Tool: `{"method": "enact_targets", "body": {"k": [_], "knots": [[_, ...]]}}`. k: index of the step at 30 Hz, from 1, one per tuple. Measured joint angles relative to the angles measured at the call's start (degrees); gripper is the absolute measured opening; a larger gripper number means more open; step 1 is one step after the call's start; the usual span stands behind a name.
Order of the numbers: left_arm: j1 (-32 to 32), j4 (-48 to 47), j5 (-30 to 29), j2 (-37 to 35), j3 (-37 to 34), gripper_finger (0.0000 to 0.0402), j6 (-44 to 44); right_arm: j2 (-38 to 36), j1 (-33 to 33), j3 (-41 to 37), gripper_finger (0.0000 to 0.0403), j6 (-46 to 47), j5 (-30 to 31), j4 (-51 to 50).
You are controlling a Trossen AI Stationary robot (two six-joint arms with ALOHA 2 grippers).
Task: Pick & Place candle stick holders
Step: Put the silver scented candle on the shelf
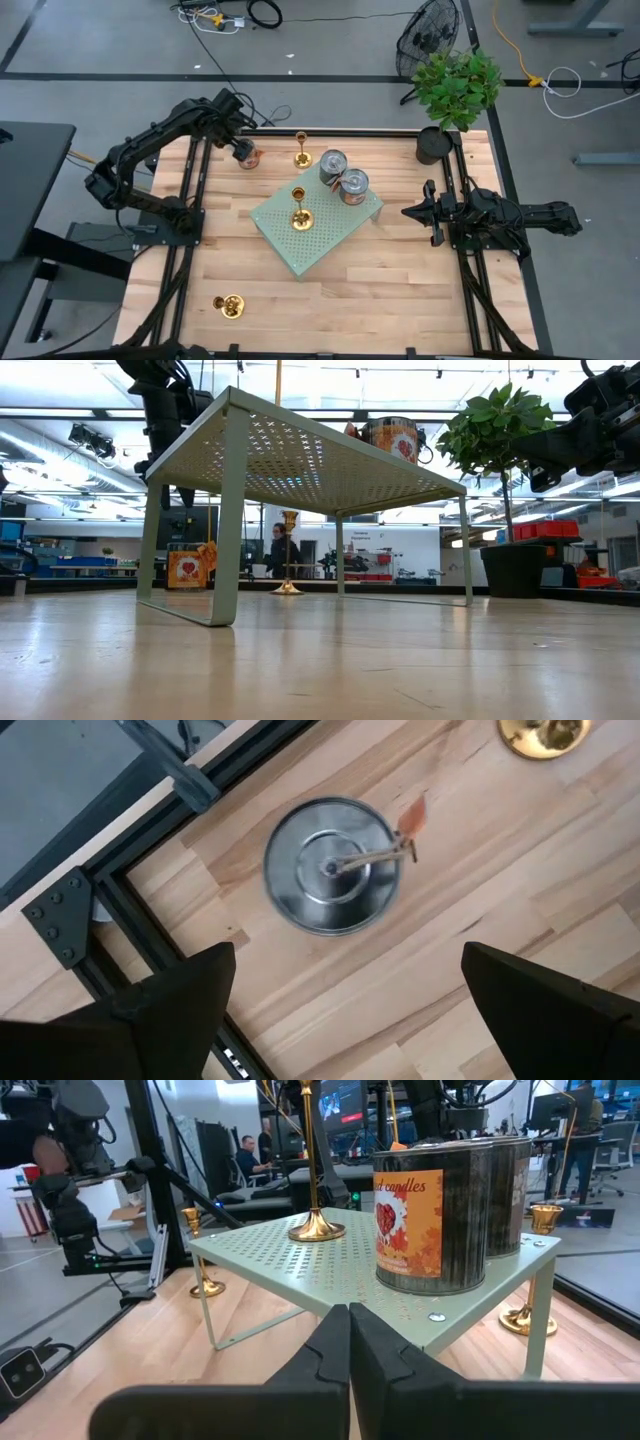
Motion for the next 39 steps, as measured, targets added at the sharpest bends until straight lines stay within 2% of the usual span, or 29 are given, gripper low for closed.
{"method": "enact_targets", "body": {"k": [17,22,32,39], "knots": [[1.55,-0.26,1.51,1.66,0.01,0.0400,3.56,0.00,0.00,0.00,0.0003,-0.01,0.00,0.00],[1.55,-3.98,1.76,4.70,3.22,0.0400,3.84,0.00,0.02,-0.02,0.0003,0.01,-0.02,-0.02],[1.80,-5.23,1.11,8.11,9.09,0.0400,4.60,0.00,0.02,0.00,0.0003,0.00,-0.01,-0.01],[2.09,-6.01,0.71,10.17,10.63,0.0400,5.33,0.00,0.00,0.00,0.0003,0.00,-0.02,-0.02]]}}
